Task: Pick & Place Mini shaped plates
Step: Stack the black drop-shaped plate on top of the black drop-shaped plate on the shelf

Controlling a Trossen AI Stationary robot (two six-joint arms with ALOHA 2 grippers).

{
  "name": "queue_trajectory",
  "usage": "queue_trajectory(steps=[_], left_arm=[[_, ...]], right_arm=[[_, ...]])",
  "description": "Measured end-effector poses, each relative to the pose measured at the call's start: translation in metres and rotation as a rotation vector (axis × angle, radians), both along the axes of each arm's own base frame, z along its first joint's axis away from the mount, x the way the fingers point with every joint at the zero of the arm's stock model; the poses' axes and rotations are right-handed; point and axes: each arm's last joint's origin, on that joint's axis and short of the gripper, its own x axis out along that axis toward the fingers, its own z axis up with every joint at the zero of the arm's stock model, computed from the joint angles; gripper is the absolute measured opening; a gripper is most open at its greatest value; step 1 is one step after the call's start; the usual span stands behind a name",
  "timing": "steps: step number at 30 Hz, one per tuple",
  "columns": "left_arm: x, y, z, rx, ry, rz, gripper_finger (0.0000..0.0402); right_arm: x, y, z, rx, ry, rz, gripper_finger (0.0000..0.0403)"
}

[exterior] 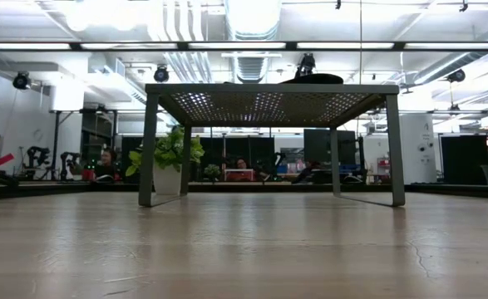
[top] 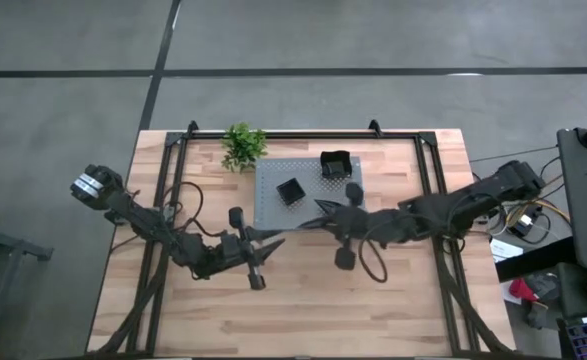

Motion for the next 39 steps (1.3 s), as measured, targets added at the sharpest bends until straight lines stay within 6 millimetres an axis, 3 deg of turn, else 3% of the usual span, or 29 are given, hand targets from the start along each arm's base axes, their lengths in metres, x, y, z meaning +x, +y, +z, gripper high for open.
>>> queue_trajectory(steps=[6, 12, 17, 26, 31, 39], left_arm=[[0.0, -0.001, -0.002, 0.032, -0.011, -0.079, 0.0101], [0.001, -0.003, 0.001, 0.084, -0.058, -0.213, 0.0102], [0.001, -0.005, 0.002, 0.093, -0.073, -0.265, 0.0103], [0.001, -0.006, 0.001, 0.094, -0.073, -0.278, 0.0104], [0.001, -0.006, 0.001, 0.083, -0.073, -0.282, 0.0101], [0.001, -0.006, 0.001, 0.078, -0.07, -0.285, 0.0103]], right_arm=[[-0.025, -0.025, 0.018, 0.162, 0.136, -0.003, 0.0022], [-0.037, -0.06, 0.024, 0.431, 0.331, 0.034, 0.0022], [-0.037, -0.092, 0.015, 0.628, 0.479, 0.039, 0.0022], [-0.026, -0.144, -0.007, 0.884, 0.566, -0.006, 0.0024], [-0.018, -0.157, -0.02, 0.931, 0.605, -0.046, 0.0024], [-0.007, -0.16, -0.04, 0.969, 0.703, -0.054, 0.0024]])
